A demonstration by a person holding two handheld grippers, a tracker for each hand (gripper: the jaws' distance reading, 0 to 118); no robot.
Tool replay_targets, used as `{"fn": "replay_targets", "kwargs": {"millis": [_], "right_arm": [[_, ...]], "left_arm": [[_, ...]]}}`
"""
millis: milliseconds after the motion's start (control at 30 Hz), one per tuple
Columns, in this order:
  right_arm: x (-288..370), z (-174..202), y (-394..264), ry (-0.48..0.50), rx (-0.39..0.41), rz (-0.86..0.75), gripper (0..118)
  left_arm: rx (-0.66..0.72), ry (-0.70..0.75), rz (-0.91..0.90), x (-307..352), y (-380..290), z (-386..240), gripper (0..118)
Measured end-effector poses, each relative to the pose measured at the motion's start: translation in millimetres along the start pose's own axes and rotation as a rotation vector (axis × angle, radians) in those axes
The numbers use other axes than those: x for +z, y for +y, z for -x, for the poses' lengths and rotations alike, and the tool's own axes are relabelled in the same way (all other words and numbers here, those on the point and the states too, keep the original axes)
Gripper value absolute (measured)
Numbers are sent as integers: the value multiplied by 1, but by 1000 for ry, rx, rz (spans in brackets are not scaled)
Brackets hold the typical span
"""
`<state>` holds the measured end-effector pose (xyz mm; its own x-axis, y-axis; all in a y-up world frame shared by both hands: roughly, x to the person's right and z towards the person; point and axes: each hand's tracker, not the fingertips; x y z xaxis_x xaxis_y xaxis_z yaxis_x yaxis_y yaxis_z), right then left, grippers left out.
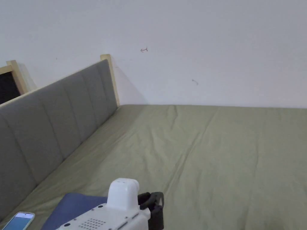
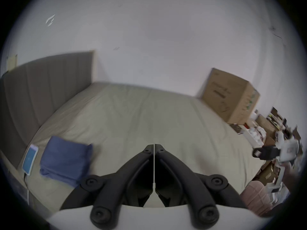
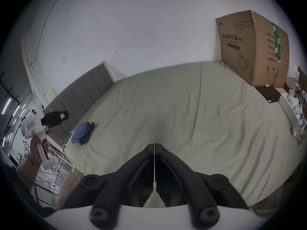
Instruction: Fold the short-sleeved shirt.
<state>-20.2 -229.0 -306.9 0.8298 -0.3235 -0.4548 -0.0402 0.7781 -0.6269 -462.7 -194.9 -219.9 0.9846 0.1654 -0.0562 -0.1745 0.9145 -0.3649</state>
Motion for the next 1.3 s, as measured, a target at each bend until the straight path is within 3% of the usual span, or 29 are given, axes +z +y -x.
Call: {"fn": "replay_targets", "kwargs": {"millis": [100,233,300,367,400,467,567,733,767,800,833,867,900,933,967,1000,1067,1100,1300], "right_arm": [[29,14,21,-16,42,-202,0],[72,34,51,-37,148,-508,0],[84,43,56,-127,236,-651,0],[91,50,54,-287,273,-795,0],[93,51,54,-326,249,-817,0],[94,49,52,-299,224,-807,0],[92,43,48,-315,199,-764,0],[88,33,36,-322,177,-692,0],[88,33,35,-327,177,-691,0],[87,32,33,-340,176,-695,2],[87,33,31,-350,178,-703,9],[89,32,29,-352,184,-714,28],[89,32,29,-355,189,-720,73],[89,33,30,-363,191,-714,107],[89,33,31,-364,189,-709,118],[85,26,14,-343,204,-798,118],[75,21,-8,-371,197,-761,118],[92,39,26,-380,206,-757,118],[97,43,32,-389,206,-749,118]], "left_arm": [[-30,-5,-175,20,19,-58,0],[-173,23,-444,40,39,-119,0],[-211,55,-482,41,46,-144,0],[-169,47,-460,45,53,-159,0],[-154,45,-464,47,55,-164,0],[-137,58,-508,57,54,-171,0],[-165,208,-560,64,52,-181,1],[-168,265,-595,67,41,-181,2],[-172,253,-601,69,38,-180,10],[-174,244,-606,69,37,-179,31],[-174,200,-593,70,37,-177,52],[-174,181,-580,70,38,-177,76],[-177,187,-563,69,39,-178,105],[-178,198,-548,67,41,-176,117],[-177,195,-546,66,40,-176,118],[-177,192,-564,68,39,-175,118],[-173,209,-570,68,41,-175,118],[-176,213,-570,68,42,-175,118],[-171,174,-545,68,43,-170,118]]}}
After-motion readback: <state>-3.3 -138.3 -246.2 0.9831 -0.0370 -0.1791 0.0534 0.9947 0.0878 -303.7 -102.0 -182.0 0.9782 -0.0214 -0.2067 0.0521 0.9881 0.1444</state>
